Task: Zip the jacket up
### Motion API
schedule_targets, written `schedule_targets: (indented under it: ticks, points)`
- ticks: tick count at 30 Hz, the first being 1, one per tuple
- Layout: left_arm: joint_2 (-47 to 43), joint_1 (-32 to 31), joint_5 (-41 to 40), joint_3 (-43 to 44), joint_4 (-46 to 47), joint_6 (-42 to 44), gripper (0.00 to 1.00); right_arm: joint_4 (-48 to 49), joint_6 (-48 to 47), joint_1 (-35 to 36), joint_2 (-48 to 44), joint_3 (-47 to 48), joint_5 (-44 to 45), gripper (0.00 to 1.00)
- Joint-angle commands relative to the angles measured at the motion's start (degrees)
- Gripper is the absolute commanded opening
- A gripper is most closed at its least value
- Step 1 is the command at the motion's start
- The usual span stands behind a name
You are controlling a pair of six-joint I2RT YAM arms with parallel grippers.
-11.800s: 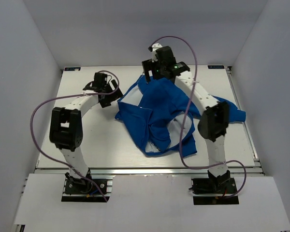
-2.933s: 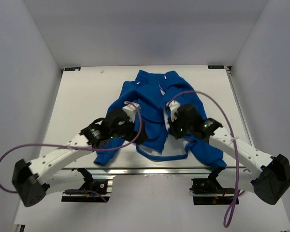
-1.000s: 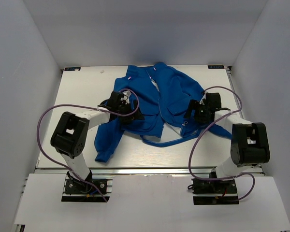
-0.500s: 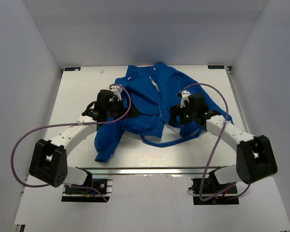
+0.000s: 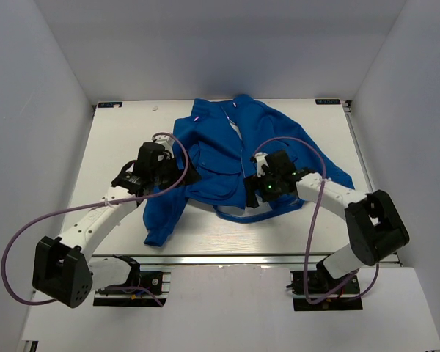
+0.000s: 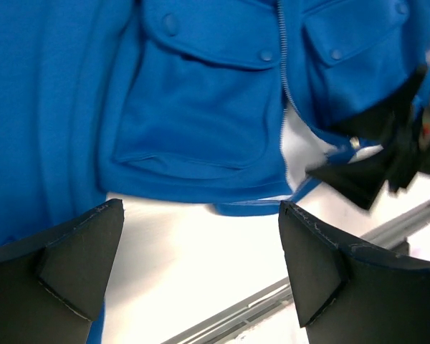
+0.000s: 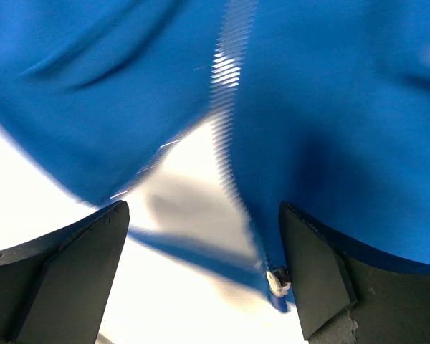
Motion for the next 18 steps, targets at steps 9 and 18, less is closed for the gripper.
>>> schedule_targets:
  ticks: [9, 18]
  points:
    - [-2.9, 0.4, -3.0, -0.1, -2.2, 0.9, 0.98, -6.8, 10.0, 18.2, -12.2, -4.1, -5.3, 0.89]
    - [-2.9, 0.4, -2.2, -1.6, -2.1, 1.0, 0.98, -7.9, 17.0, 18.2, -17.5, -2.8, 20.1, 0.89]
